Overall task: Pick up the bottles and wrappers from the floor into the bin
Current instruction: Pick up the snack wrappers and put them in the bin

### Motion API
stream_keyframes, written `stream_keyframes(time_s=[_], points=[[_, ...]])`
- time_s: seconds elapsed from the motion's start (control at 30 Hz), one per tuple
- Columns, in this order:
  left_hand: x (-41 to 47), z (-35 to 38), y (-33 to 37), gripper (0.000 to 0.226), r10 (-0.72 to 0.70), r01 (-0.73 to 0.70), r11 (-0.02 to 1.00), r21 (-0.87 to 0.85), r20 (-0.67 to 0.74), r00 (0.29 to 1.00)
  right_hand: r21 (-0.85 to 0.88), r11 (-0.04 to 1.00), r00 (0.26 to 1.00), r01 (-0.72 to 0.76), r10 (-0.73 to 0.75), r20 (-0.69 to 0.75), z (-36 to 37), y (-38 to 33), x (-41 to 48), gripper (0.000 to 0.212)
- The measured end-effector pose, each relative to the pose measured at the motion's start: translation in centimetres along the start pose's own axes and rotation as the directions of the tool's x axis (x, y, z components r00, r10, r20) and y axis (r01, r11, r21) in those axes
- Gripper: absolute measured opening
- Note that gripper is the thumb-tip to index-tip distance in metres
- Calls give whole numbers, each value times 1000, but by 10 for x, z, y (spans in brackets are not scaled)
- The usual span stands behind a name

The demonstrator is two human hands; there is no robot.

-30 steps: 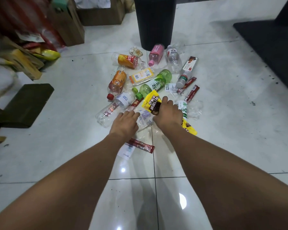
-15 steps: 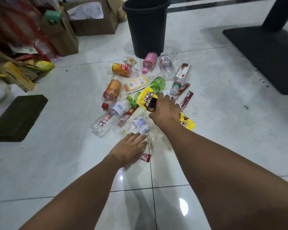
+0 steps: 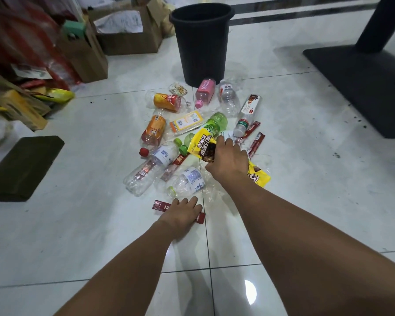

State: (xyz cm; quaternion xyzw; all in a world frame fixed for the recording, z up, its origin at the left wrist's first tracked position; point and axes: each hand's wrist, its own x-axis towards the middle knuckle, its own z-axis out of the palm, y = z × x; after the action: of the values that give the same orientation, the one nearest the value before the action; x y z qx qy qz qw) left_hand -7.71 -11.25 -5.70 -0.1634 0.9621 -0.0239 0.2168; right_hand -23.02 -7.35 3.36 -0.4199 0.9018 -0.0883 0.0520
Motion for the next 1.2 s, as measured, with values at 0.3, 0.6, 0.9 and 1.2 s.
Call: stream_keyframes(time_s=[0.3, 0.6, 0.9, 1.2], points=[[-2, -72, -39, 45, -9, -8, 997, -81, -206, 979, -45, 999, 999, 6, -8, -49, -48, 13, 16, 64], [55, -192, -115, 44, -183, 149, 981, -128, -316, 931, -71, 993, 980, 91, -102, -172, -129, 8, 90, 74], [88, -337, -124, 37, -347, 316, 938, -142, -363, 865, -113, 979, 967, 169, -187, -171, -239, 28, 153, 69], [86, -436, -87, 25, -513, 382, 846, -373, -368, 776, -198, 942, 927, 272, -311, -208, -335, 61, 166, 81]])
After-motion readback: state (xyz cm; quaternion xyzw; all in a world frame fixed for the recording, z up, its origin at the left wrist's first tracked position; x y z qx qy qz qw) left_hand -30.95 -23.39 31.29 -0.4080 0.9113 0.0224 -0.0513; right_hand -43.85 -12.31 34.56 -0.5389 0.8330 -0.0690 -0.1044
